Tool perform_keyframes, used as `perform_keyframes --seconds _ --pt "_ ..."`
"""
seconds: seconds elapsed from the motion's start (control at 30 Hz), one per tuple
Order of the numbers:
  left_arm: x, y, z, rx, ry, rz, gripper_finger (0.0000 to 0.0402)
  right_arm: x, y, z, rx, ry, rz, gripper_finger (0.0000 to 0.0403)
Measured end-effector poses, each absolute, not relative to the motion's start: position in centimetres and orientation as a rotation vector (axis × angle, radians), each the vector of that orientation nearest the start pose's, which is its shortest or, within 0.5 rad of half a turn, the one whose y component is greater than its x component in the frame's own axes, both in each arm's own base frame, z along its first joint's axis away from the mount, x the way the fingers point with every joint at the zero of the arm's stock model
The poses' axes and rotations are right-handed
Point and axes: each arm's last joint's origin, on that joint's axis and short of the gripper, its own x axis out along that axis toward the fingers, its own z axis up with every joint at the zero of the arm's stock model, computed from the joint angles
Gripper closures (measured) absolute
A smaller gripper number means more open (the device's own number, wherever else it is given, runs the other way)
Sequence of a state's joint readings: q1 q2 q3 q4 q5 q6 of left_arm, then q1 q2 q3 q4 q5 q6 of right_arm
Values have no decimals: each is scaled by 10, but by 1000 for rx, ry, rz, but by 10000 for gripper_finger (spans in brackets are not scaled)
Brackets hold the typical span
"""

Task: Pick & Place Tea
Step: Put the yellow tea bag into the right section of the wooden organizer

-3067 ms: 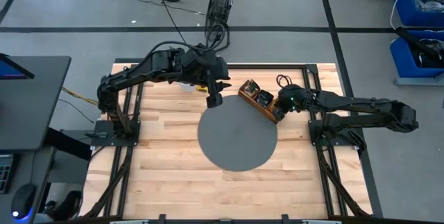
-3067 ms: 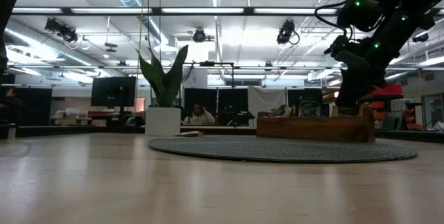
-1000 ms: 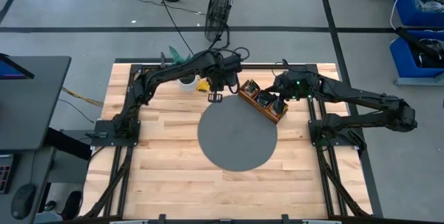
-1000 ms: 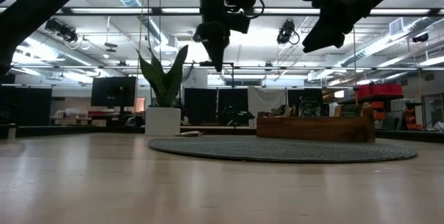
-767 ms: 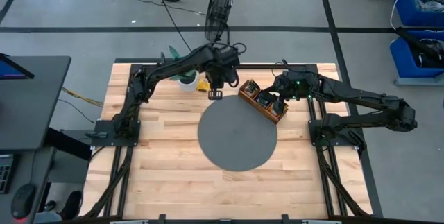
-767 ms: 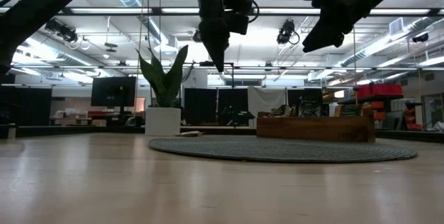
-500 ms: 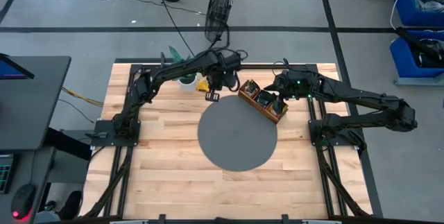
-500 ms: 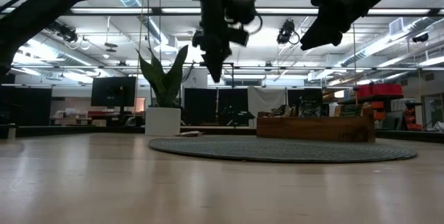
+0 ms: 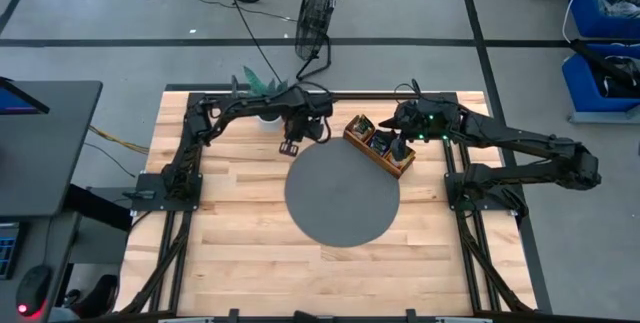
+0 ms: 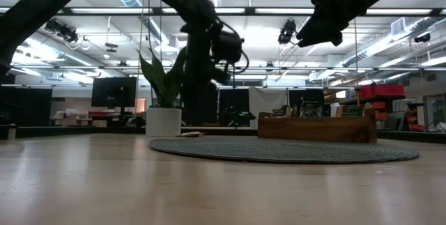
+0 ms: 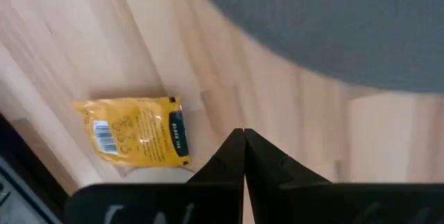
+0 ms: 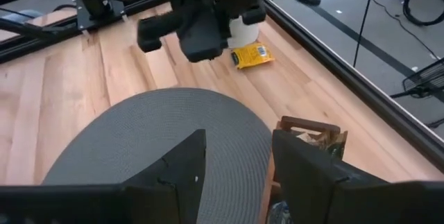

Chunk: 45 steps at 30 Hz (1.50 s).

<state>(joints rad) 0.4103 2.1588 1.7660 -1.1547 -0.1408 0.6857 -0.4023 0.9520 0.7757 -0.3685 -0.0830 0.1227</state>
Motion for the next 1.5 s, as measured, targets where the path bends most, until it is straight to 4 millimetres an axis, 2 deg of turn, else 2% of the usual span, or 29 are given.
perform_keyframes --seconds 0.13,0.27,0.4,0.57,0.63,0.7,0.8,0.93,1.13,1.3,1.5 --pt "377 166 165 378 1649 -76 396 188 -77 283 252 514 -344 229" --pt "381 161 157 456 1637 -1 396 192 -79 281 272 517 -348 229" --pt "392 155 166 517 1531 11 396 196 -81 277 280 532 -346 229" --pt "397 154 189 546 1391 68 397 198 -81 276 283 533 -337 229" --pt "394 159 191 522 1390 50 397 198 -81 275 281 540 -336 229" --pt "385 166 189 427 1394 -40 396 198 -81 276 256 536 -329 229" --pt "375 174 183 357 1428 -29 396 199 -82 277 247 526 -327 229" --pt "377 172 188 419 1423 21 398 199 -82 277 240 528 -326 229" --pt "373 173 191 433 1430 -22 391 199 -81 277 200 531 -310 229" --pt "368 177 190 323 1411 -71 346 199 -81 277 173 534 -266 229" --pt "366 176 190 298 1427 -67 247 199 -80 277 174 533 -260 229"
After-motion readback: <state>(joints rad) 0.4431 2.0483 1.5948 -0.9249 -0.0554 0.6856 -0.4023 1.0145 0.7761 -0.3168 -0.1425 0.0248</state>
